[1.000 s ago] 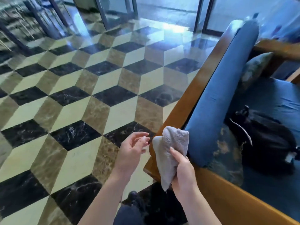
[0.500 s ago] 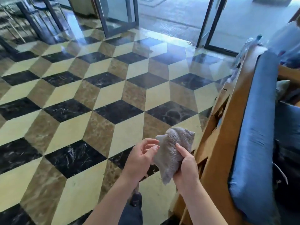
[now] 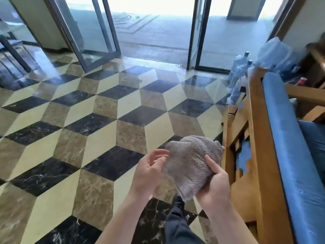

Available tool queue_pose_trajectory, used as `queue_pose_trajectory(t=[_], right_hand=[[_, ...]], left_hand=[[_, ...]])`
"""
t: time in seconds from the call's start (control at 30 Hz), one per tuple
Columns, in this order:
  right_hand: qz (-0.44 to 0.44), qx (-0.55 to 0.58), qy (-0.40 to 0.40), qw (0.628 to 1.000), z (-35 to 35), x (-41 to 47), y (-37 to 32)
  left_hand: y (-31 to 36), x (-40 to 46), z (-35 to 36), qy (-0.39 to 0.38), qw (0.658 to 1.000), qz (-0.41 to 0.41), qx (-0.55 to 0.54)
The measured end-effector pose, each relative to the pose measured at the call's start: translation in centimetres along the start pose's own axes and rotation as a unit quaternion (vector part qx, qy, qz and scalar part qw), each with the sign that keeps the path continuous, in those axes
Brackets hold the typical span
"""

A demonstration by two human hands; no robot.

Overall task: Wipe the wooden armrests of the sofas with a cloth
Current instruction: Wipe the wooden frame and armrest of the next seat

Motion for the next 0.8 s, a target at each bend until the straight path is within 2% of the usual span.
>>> queue_pose_trajectory(t=[0.13, 0.37, 0.6, 0.8], right_hand=[[-0.013, 0.039, 0.006, 0.999, 2.6, 8.6, -4.1], [-0.075, 0.056, 0.038, 0.995, 8.2, 24.2, -15.4], [-0.091, 0.091, 0.057, 0.990, 11.1, 37.2, -23.5], [-0.119, 0.098, 0.128, 0.980, 13.0, 50.7, -29.7]], left_hand=[[3.3, 11.4, 2.3, -0.035, 0.999, 0.013, 0.015], [11.3, 31.0, 8.3, -0.112, 0.987, 0.071, 0.096], [14.2, 47.6, 12.2, -0.137, 0.984, 0.067, 0.088], [15.9, 64.1, 17.1, -0.197, 0.978, 0.042, 0.057]])
Point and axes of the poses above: each hand's wrist, its own x-axis towards the middle knuckle, its own z-axis out of the palm, y = z × x, the point moved 10 cm from there along x, towards the middle knuckle, and after that the axes turned 6 degrees about -y, right-handed, at the moved point
